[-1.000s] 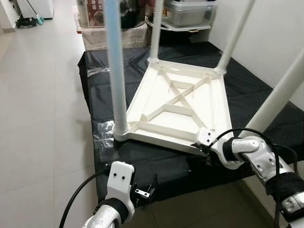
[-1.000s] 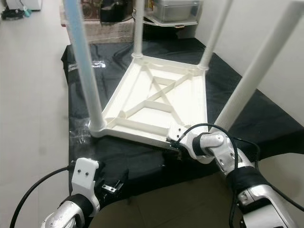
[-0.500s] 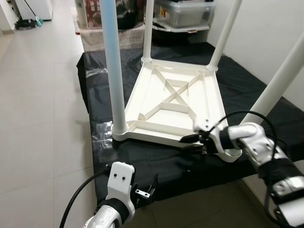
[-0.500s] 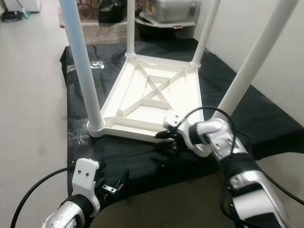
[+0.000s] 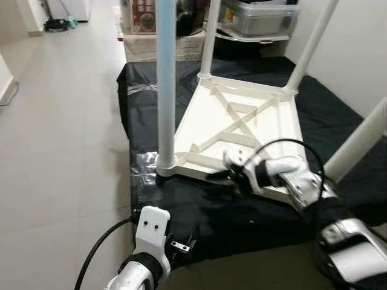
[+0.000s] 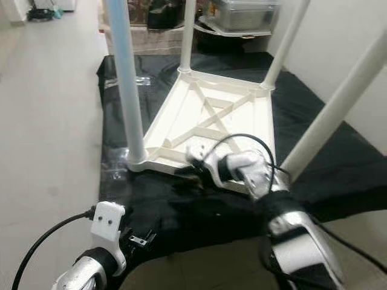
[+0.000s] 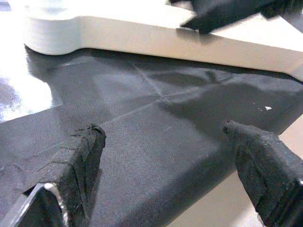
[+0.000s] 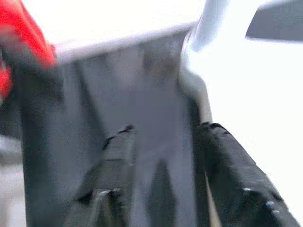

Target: Building children table

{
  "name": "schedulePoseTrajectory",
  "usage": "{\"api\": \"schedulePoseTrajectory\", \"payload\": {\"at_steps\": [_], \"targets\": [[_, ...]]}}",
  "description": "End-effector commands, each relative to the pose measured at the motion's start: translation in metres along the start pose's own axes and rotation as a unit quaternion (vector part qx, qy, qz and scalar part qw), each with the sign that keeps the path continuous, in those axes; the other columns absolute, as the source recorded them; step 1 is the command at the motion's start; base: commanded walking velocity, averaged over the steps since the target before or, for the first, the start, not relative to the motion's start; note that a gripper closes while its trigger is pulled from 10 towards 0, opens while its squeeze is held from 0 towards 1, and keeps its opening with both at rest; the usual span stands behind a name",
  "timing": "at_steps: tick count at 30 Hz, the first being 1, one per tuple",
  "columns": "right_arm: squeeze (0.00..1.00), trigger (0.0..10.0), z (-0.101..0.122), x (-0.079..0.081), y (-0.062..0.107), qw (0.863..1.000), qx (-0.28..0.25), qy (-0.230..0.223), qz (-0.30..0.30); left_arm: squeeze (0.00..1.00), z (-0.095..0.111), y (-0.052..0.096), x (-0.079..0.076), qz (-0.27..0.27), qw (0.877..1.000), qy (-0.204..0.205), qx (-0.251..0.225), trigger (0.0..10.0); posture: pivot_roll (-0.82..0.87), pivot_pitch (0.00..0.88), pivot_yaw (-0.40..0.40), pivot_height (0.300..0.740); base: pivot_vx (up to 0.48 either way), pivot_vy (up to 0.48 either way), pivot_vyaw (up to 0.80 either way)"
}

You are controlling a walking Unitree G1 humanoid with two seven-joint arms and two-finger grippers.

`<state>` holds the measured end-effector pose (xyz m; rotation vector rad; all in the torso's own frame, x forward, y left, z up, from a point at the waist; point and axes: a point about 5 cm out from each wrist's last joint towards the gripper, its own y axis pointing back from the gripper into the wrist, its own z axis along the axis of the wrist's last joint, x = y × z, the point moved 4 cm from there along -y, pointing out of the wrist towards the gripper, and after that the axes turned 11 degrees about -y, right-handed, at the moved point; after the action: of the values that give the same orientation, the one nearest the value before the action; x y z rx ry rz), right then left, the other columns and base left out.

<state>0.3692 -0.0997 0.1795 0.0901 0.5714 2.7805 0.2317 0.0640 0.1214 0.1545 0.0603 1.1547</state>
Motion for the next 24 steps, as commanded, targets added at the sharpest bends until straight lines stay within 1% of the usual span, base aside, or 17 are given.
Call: {"api": "schedulePoseTrajectory", "payload": {"at_steps": [1,4,5,7,9,10,11,12,13,15,16,17,18,20,21,24], "targets": [[1.00,10.0,0.022,0.001,0.004,0.999,-0.044,-0.004,0.018,0.00,-0.003,0.001,-0.001,0.001,1.000,0.006,0.006,10.0,0.04,0.094,-0.090,0.740,0.000,0.000,0.00],[1.00,10.0,0.026,0.002,0.005,0.999,-0.047,-0.004,0.025,0.00,-0.003,0.001,-0.001,0.001,1.000,0.007,0.006,10.0,0.04,0.094,-0.090,0.740,0.000,0.000,0.00],[0.00,10.0,0.029,0.000,0.005,0.999,-0.049,-0.001,0.017,0.00,-0.003,0.001,-0.001,0.001,1.000,0.007,0.006,10.0,0.04,0.096,-0.091,0.740,0.000,0.000,0.00],[0.00,10.0,0.024,-0.009,-0.001,1.000,-0.018,0.004,-0.016,0.00,-0.002,0.001,-0.002,0.001,1.000,0.008,0.005,10.0,0.03,0.100,-0.092,0.740,0.000,0.000,0.00],[0.00,10.0,0.024,-0.009,-0.001,1.000,-0.018,0.004,-0.016,0.00,-0.002,0.001,-0.002,0.001,1.000,0.008,0.005,10.0,0.03,0.100,-0.092,0.740,0.000,0.000,0.00],[0.00,10.0,0.018,-0.012,-0.005,1.000,0.004,0.002,-0.028,0.00,-0.002,0.001,-0.002,0.001,1.000,0.008,0.005,10.0,0.03,0.103,-0.094,0.740,0.000,0.000,0.00],[0.00,10.0,0.018,-0.012,-0.005,1.000,0.004,0.002,-0.028,0.00,-0.002,0.001,-0.002,0.001,1.000,0.008,0.005,10.0,0.03,0.103,-0.094,0.740,0.000,0.000,0.00],[0.00,10.0,0.008,-0.015,-0.011,0.998,0.036,-0.009,-0.044,0.00,-0.001,0.002,-0.002,0.001,1.000,0.009,0.004,10.0,0.03,0.109,-0.092,0.740,0.000,0.000,0.00],[0.00,10.0,0.008,-0.015,-0.011,0.998,0.036,-0.009,-0.044,0.00,-0.001,0.002,-0.002,0.001,1.000,0.009,0.004,10.0,0.03,0.109,-0.092,0.740,0.000,0.000,0.00],[0.00,10.0,-0.008,-0.022,-0.020,0.993,0.086,-0.026,-0.082,0.00,0.001,0.002,-0.004,0.001,1.000,0.009,0.002,10.0,0.03,0.120,-0.100,0.740,0.000,0.000,0.00],[0.00,10.0,-0.012,-0.024,-0.022,0.991,0.097,-0.029,-0.092,0.00,0.002,0.003,-0.004,0.001,1.000,0.009,0.002,10.0,0.03,0.120,-0.100,0.740,0.000,0.000,0.00],[0.00,10.0,-0.012,-0.024,-0.022,0.991,0.097,-0.029,-0.092,0.00,0.002,0.003,-0.004,0.001,1.000,0.009,0.002,10.0,0.03,0.120,-0.100,0.740,0.000,0.000,0.00],[0.00,10.0,-0.016,-0.023,-0.023,0.989,0.108,-0.036,-0.092,0.00,0.003,0.004,-0.005,0.001,1.000,0.009,0.001,10.0,0.03,0.132,-0.106,0.740,0.000,0.000,0.00],[0.00,10.0,-0.016,-0.023,-0.023,0.989,0.108,-0.036,-0.092,0.00,0.003,0.004,-0.005,0.001,1.000,0.009,0.001,10.0,0.03,0.132,-0.106,0.740,0.000,0.000,0.00],[0.00,10.0,-0.020,-0.022,-0.024,0.988,0.119,-0.040,-0.090,0.00,0.004,0.005,-0.006,0.001,1.000,0.010,0.000,10.0,0.03,0.138,-0.108,0.740,0.000,0.000,0.00],[0.00,10.0,-0.020,-0.022,-0.024,0.988,0.119,-0.040,-0.090,0.00,0.004,0.005,-0.006,0.001,1.000,0.010,0.000,10.0,0.03,0.138,-0.108,0.740,0.000,0.000,0.00]]}}
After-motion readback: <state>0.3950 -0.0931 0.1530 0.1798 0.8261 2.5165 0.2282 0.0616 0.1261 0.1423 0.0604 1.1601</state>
